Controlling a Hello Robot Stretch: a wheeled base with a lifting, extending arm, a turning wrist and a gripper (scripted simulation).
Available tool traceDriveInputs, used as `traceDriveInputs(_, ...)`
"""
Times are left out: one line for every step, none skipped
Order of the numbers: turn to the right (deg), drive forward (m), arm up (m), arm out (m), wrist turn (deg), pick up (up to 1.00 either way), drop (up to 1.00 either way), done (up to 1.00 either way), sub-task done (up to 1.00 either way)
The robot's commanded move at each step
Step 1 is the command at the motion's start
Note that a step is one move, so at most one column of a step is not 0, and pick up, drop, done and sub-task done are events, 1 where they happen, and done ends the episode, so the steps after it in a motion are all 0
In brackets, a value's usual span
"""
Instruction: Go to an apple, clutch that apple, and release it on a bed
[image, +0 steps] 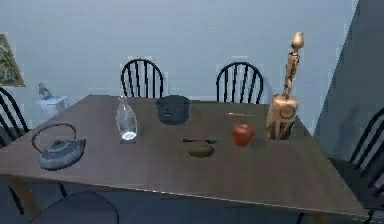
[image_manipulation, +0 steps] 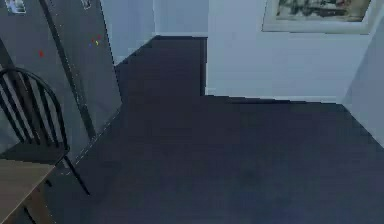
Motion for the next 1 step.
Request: traceDriveInputs(-45.0, 0.00, 0.00, 0.00, 0.0, 0.00, 0.00, 0.00, 0.00)
